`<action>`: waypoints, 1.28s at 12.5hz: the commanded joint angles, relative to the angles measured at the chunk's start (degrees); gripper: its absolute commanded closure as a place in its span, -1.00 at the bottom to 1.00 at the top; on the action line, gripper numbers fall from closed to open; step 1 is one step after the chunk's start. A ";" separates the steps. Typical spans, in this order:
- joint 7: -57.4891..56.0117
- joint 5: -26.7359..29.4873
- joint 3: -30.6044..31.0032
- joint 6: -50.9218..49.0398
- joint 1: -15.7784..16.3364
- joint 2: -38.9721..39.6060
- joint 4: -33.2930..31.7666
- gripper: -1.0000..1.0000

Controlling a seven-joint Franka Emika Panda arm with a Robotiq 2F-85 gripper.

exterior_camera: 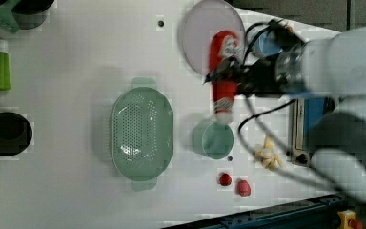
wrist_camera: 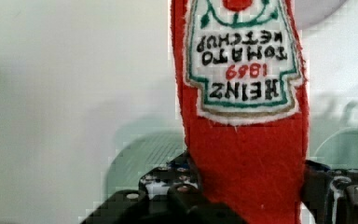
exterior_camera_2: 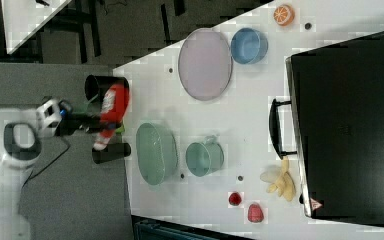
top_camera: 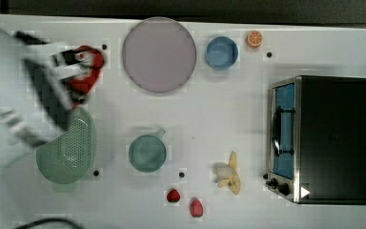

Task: Pick ketchup from strainer and place it on the table

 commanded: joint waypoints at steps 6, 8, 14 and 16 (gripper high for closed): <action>-21.56 -2.88 -15.08 -1.16 -6.79 0.19 -0.17 -0.21; -23.01 -2.84 -15.98 -0.67 -7.92 -0.03 -2.18 -0.21; -23.26 -2.49 -16.35 14.40 -11.19 -2.01 -16.83 -0.21; -23.26 -2.13 -16.42 21.91 -12.51 -2.00 -22.99 -0.21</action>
